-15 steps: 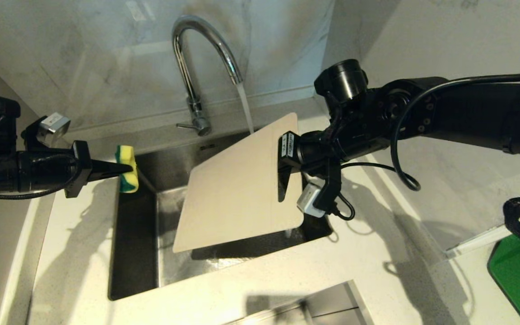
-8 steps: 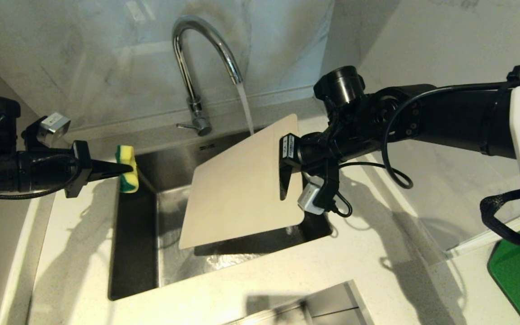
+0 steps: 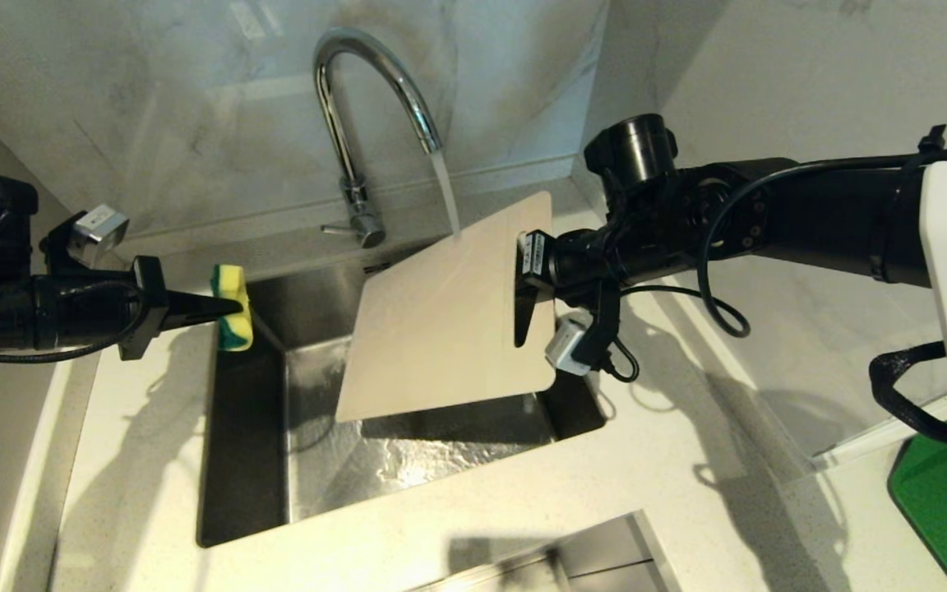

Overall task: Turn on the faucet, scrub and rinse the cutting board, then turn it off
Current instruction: Scrub the cutting board underwater

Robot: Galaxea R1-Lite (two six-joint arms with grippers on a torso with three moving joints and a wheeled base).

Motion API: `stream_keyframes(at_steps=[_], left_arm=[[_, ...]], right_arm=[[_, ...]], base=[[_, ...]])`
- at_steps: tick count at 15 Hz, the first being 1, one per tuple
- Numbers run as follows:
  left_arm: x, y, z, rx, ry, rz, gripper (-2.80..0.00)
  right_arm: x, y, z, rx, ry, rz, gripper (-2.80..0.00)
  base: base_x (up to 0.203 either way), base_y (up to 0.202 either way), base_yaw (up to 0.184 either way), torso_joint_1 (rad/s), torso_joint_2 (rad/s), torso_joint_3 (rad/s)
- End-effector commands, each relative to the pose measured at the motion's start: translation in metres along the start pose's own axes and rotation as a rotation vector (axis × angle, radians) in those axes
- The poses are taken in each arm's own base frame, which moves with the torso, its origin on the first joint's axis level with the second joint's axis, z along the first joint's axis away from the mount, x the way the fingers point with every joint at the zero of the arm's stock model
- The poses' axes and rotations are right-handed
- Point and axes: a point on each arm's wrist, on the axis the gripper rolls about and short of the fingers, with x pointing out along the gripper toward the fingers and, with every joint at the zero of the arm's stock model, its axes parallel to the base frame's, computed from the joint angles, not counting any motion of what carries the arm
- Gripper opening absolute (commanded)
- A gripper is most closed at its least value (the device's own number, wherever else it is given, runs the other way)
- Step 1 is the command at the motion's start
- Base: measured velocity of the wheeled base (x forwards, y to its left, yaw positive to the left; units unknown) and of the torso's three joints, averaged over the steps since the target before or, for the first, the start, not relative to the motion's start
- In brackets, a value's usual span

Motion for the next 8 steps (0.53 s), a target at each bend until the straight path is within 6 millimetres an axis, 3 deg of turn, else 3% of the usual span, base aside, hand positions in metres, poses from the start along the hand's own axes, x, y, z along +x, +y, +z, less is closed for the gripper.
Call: stream_keyframes(at_steps=[1, 8], left_arm=[[-0.0001, -0.0002, 0.0001, -0.002, 0.001, -0.004, -2.8], [-0.0001, -0.0003, 0.0002, -0.002, -0.001, -0.003, -2.8]], right_arm=[[0.0019, 0.0007, 0.0003, -0.016, -0.003, -0.005, -2.8], [0.0112, 0.0036, -0.0012, -0.021, 0.013, -0.036, -2.8]], base=[[0.0, 0.0, 0.0, 0.0, 0.0, 0.0], [0.0, 0.0, 0.0, 0.0, 0.0, 0.0]])
